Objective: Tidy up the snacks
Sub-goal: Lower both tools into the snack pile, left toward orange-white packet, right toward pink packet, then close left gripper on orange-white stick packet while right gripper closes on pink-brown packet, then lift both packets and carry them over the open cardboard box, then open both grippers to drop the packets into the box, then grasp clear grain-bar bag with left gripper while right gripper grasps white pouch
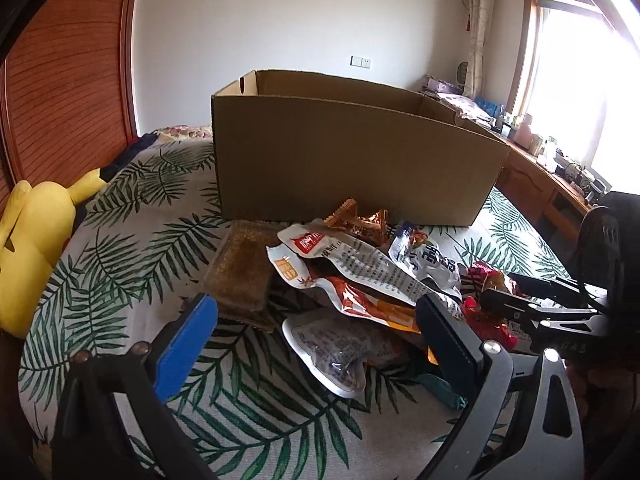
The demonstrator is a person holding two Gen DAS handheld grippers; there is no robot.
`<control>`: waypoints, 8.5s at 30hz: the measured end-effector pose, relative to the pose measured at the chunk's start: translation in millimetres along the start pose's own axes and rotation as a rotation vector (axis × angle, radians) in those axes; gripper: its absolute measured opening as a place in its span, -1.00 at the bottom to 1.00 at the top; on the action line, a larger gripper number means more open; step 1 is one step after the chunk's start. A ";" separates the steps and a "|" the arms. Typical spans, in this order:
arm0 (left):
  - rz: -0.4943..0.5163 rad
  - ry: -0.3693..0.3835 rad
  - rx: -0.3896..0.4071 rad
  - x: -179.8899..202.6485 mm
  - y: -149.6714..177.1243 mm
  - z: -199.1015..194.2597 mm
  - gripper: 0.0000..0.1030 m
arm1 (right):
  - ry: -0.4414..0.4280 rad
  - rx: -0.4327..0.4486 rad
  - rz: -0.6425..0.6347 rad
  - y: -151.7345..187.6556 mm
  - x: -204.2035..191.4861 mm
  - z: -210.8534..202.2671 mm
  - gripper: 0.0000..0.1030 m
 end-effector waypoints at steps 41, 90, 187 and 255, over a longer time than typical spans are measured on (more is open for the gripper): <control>-0.156 0.119 -0.120 -26.1 -11.0 44.3 -0.14 | -0.039 -0.046 0.082 -3.6 5.4 15.3 0.38; -0.043 0.244 0.148 16.2 -59.2 -15.0 -1.00 | -0.020 -0.053 -0.016 -8.9 -7.7 13.9 -0.02; 0.135 0.246 0.281 45.5 -212.2 -33.9 -1.00 | 0.015 0.229 0.039 -124.9 31.3 -78.7 -0.19; 0.171 0.034 0.042 -18.9 -108.0 -0.4 0.34 | 0.016 0.088 -0.093 -15.5 -6.7 -63.8 0.09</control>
Point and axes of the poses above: each gripper's, at about its wrist camera, not at the fingertips, and z roughly the way its jaws point, x to its right, y to its underside, the point moved 6 cm from there along z, roughly the way its jaws point, and after that the axes turned 15 degrees about y, right-handed, at the moved point
